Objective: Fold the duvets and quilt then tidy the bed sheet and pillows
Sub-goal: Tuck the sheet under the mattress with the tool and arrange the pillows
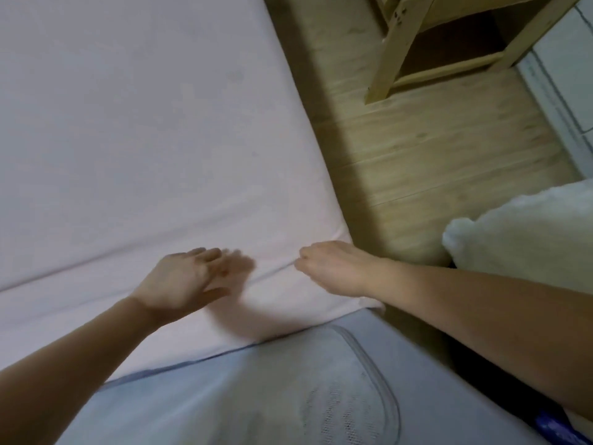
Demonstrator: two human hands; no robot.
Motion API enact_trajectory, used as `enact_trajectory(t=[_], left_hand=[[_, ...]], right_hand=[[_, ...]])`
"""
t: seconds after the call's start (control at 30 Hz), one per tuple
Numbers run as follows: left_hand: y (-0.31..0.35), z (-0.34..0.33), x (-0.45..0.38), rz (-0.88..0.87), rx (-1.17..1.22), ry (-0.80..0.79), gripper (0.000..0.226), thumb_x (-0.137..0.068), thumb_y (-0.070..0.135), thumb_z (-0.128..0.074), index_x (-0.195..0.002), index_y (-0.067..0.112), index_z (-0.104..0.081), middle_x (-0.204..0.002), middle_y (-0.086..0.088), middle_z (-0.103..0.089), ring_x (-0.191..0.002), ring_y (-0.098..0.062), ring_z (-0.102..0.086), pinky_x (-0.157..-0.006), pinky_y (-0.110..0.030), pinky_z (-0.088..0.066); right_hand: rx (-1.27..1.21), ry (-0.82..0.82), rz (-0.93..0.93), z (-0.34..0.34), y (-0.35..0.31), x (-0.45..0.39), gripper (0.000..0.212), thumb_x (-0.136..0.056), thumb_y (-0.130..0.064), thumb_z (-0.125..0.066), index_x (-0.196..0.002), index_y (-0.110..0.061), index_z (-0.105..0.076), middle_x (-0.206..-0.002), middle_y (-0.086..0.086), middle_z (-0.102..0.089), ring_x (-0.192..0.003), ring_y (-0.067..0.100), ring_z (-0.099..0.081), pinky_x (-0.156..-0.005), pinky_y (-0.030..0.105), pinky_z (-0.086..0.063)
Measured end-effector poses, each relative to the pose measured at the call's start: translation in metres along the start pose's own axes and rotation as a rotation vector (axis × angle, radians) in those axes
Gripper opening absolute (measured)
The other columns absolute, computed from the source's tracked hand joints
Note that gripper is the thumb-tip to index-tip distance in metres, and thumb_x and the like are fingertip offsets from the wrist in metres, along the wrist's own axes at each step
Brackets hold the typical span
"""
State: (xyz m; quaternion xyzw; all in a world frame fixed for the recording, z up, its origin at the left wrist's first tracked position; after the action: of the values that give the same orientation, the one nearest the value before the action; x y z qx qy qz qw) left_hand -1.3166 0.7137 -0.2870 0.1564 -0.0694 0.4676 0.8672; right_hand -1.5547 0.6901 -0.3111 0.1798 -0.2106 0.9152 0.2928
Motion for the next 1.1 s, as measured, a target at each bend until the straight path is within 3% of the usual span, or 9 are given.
enact_trajectory(t=[0.1, 0.17, 0.3, 0.4, 0.5, 0.63, 0.77, 0.9, 1.1], left_hand=[[-0.041, -0.020, 0.077, 0.121, -0.082, -0.108, 0.072, -0.050, 0.045, -0.091, -0.110, 0.019, -0.060, -0.097, 0.004, -0.065, -0.071, -0.021, -0.065, -0.048, -0.027, -0.054], [-0.048, -0.033, 0.104, 0.211, -0.078, -0.100, 0.081, -0.046, 0.040, -0.093, -0.114, 0.016, -0.058, -0.097, 0.000, -0.064, -0.072, -0.023, -0.064, -0.051, -0.028, -0.054], [-0.058, -0.050, 0.110, 0.290, 0.006, -0.060, 0.059, -0.059, 0.024, -0.087, -0.110, 0.013, -0.061, -0.092, -0.004, -0.062, -0.075, -0.028, -0.063, -0.056, -0.030, -0.054], [-0.062, -0.043, 0.094, 0.406, 0.206, -0.087, 0.022, -0.092, 0.034, -0.055, -0.106, 0.021, -0.066, -0.102, 0.000, -0.064, -0.094, -0.023, -0.060, -0.074, -0.028, -0.045], [-0.061, -0.037, 0.084, 0.388, 0.304, -0.208, 0.015, -0.087, 0.027, -0.050, -0.076, 0.019, -0.057, -0.084, 0.000, -0.058, -0.081, -0.024, -0.054, -0.066, -0.025, -0.031], [-0.070, -0.028, 0.086, 0.301, 0.243, -0.260, 0.036, -0.080, 0.006, -0.062, -0.058, 0.021, -0.037, -0.063, 0.006, -0.043, -0.070, -0.022, -0.049, -0.062, -0.024, -0.031], [-0.062, -0.029, 0.098, 0.235, 0.427, -0.237, 0.042, -0.073, -0.001, -0.063, -0.052, 0.022, -0.034, -0.052, 0.010, -0.038, -0.053, -0.011, -0.037, -0.050, -0.014, -0.033], [-0.057, -0.033, 0.102, 0.240, 0.409, -0.298, 0.041, -0.078, 0.001, -0.061, -0.056, 0.024, -0.035, -0.059, 0.010, -0.041, -0.067, -0.018, -0.045, -0.056, -0.019, -0.034], [-0.114, -0.006, 0.153, 0.250, 0.125, -0.474, 0.011, -0.091, 0.021, -0.055, -0.083, 0.028, -0.051, -0.099, 0.001, -0.061, -0.090, -0.023, -0.058, -0.071, -0.027, -0.039]], right_hand=[[0.088, 0.054, 0.164, 0.017, -0.065, -0.044, 0.020, -0.089, 0.002, -0.045, -0.105, -0.007, -0.053, -0.109, 0.011, -0.051, -0.100, 0.029, -0.049, -0.076, 0.040, -0.044], [0.201, 0.131, 0.127, 0.011, -0.103, -0.067, 0.029, -0.080, 0.005, -0.037, -0.093, -0.007, -0.060, -0.098, 0.011, -0.057, -0.089, 0.028, -0.054, -0.070, 0.037, -0.048], [0.157, 0.220, -0.123, 0.005, -0.152, -0.105, 0.040, -0.064, -0.004, -0.027, -0.066, -0.013, -0.066, -0.072, 0.005, -0.059, -0.065, 0.023, -0.059, -0.055, 0.028, -0.048], [0.115, 0.194, -0.253, 0.007, -0.160, -0.109, 0.033, -0.081, 0.002, -0.036, -0.099, -0.008, -0.062, -0.098, 0.012, -0.061, -0.093, 0.031, -0.060, -0.075, 0.036, -0.049], [0.018, 0.144, -0.251, 0.007, -0.153, -0.106, 0.027, -0.091, 0.003, -0.038, -0.110, -0.008, -0.053, -0.109, 0.013, -0.056, -0.105, 0.032, -0.055, -0.078, 0.040, -0.046], [-0.040, 0.050, -0.270, 0.013, -0.153, -0.114, 0.028, -0.079, 0.010, -0.040, -0.096, -0.009, -0.052, -0.099, 0.016, -0.057, -0.095, 0.035, -0.058, -0.068, 0.037, -0.041], [-0.030, -0.036, -0.240, 0.015, -0.158, -0.107, 0.022, -0.077, 0.014, -0.040, -0.080, -0.008, -0.045, -0.099, 0.018, -0.055, -0.093, 0.036, -0.058, -0.069, 0.036, -0.041], [0.016, -0.122, -0.203, 0.020, -0.165, -0.103, 0.029, -0.085, 0.012, -0.038, -0.105, -0.002, -0.055, -0.111, 0.020, -0.055, -0.102, 0.037, -0.057, -0.075, 0.035, -0.040], [0.052, -0.237, -0.120, 0.045, -0.187, -0.137, 0.019, -0.082, 0.009, -0.048, -0.093, -0.005, -0.055, -0.105, 0.020, -0.060, -0.096, 0.037, -0.061, -0.069, 0.032, -0.043]])
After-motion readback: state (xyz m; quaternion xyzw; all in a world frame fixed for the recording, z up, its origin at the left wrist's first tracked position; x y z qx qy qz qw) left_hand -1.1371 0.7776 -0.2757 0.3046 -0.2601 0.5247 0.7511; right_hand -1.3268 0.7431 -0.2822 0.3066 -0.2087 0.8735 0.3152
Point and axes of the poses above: each hand's wrist, its own x-axis away from the middle knuckle, its own z-axis out of the back of the hand, y = z × x, the point moved 3 cm from there along -x, towards the middle knuckle
